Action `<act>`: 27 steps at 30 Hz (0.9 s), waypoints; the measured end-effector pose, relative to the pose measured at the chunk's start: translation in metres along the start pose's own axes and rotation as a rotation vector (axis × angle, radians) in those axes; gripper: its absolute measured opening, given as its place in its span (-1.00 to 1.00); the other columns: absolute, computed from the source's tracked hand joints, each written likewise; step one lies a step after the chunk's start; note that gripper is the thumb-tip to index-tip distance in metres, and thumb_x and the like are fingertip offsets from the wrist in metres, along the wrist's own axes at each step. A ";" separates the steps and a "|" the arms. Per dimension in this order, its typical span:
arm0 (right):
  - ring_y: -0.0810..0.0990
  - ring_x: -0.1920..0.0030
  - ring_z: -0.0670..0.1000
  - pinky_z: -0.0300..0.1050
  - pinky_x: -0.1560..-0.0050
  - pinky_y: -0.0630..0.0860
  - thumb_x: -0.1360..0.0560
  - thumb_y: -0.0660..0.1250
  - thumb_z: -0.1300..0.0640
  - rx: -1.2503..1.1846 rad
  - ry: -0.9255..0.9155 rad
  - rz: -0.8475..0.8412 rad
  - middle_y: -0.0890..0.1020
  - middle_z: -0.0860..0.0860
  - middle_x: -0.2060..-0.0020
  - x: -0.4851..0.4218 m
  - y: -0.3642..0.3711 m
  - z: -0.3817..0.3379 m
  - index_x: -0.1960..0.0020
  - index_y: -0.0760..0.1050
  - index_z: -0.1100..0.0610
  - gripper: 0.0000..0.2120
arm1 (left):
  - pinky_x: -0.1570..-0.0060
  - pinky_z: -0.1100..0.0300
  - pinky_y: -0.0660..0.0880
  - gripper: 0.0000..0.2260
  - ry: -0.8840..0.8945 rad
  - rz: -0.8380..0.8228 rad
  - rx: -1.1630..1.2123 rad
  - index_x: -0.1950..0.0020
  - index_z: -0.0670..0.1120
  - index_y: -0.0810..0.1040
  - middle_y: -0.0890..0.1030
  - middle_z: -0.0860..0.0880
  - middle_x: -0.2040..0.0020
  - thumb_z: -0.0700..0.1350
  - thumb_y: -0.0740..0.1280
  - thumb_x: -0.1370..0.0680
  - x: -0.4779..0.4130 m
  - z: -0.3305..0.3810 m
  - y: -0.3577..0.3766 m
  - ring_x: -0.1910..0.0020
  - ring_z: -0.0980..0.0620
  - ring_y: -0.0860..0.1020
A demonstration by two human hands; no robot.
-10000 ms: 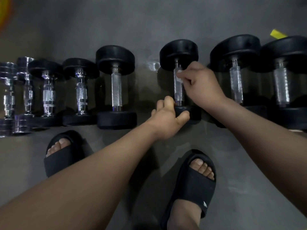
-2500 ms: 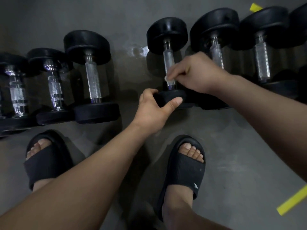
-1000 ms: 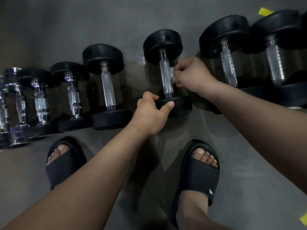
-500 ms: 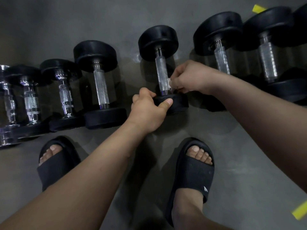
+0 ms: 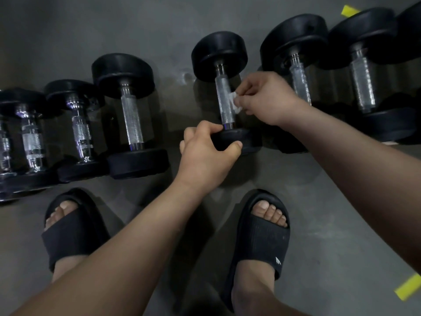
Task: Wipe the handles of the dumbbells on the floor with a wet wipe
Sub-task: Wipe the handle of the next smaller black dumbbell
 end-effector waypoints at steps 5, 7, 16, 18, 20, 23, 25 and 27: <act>0.67 0.18 -0.02 -0.09 0.15 0.65 -0.55 0.41 0.22 -0.218 0.055 0.011 0.69 0.04 0.12 0.012 -0.016 0.000 0.09 0.57 0.02 -0.88 | -0.03 0.41 0.48 -0.75 0.013 0.022 0.256 -0.21 0.04 0.54 0.60 0.04 -0.13 -0.05 0.43 -0.55 -0.004 -0.002 -0.006 0.04 0.24 0.57; 0.66 0.16 -0.05 -0.15 0.16 0.63 -0.58 0.38 0.23 -0.259 0.070 0.009 0.70 0.05 0.09 0.017 -0.021 -0.001 0.06 0.57 0.04 -0.89 | -0.02 0.31 0.56 -0.82 0.027 0.028 0.321 -0.16 0.00 0.57 0.65 -0.01 -0.02 -0.09 0.41 -0.57 -0.008 -0.002 -0.008 0.15 0.20 0.60; 0.64 0.21 -0.04 -0.17 0.15 0.58 -0.54 0.44 0.23 -0.425 0.035 -0.038 0.67 0.09 0.20 0.033 -0.024 -0.001 0.08 0.58 0.11 -0.94 | -0.11 0.17 0.61 -0.76 0.127 -0.008 0.460 -0.15 -0.03 0.62 0.70 0.06 0.01 -0.02 0.51 -0.52 -0.041 0.030 -0.002 0.02 0.18 0.66; 0.63 0.20 -0.03 -0.14 0.13 0.58 -0.55 0.43 0.23 -0.456 0.033 -0.065 0.66 0.08 0.21 0.035 -0.023 0.001 0.09 0.60 0.10 -0.93 | -0.11 0.11 0.62 -0.79 0.145 -0.018 0.442 -0.11 -0.04 0.65 0.71 0.03 0.02 -0.05 0.52 -0.51 -0.047 0.033 0.000 0.01 0.13 0.67; 0.62 0.21 -0.03 -0.14 0.14 0.57 -0.56 0.42 0.24 -0.455 0.028 -0.075 0.66 0.07 0.22 0.037 -0.022 0.002 0.09 0.58 0.10 -0.92 | -0.11 0.03 0.62 -0.86 0.137 -0.017 0.415 -0.07 -0.03 0.66 0.72 0.04 0.05 -0.10 0.50 -0.52 -0.054 0.032 0.001 0.02 0.11 0.68; 0.61 0.24 -0.05 -0.15 0.16 0.57 -0.56 0.41 0.25 -0.430 0.041 -0.039 0.66 0.01 0.26 0.039 -0.022 0.005 0.08 0.56 0.10 -0.91 | -0.06 0.06 0.64 -0.89 0.097 -0.047 0.471 -0.07 -0.06 0.67 0.73 0.02 0.07 -0.16 0.45 -0.55 -0.061 0.028 0.004 0.05 0.07 0.70; 0.61 0.26 -0.08 -0.17 0.17 0.58 -0.56 0.41 0.24 -0.390 0.047 -0.003 0.65 0.00 0.28 0.038 -0.022 0.006 0.07 0.56 0.11 -0.93 | 0.03 0.15 0.62 -0.90 0.061 -0.058 0.540 -0.08 -0.10 0.67 0.74 -0.01 0.08 -0.20 0.42 -0.58 -0.062 0.027 0.004 0.09 0.06 0.71; 0.61 0.28 -0.09 -0.19 0.19 0.58 -0.56 0.41 0.24 -0.358 0.045 0.023 0.65 -0.02 0.27 0.038 -0.021 0.006 0.05 0.57 0.12 -0.95 | -0.02 0.11 0.63 -0.89 0.022 -0.075 0.581 -0.10 -0.10 0.66 0.74 -0.04 0.06 -0.19 0.39 -0.60 -0.063 0.024 0.005 0.06 -0.01 0.72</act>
Point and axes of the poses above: each hand's wrist, its own x-axis away from the middle knuckle, its own y-axis out of the palm, z = x × y, the point moved 2 cm from there along -x, towards the middle knuckle
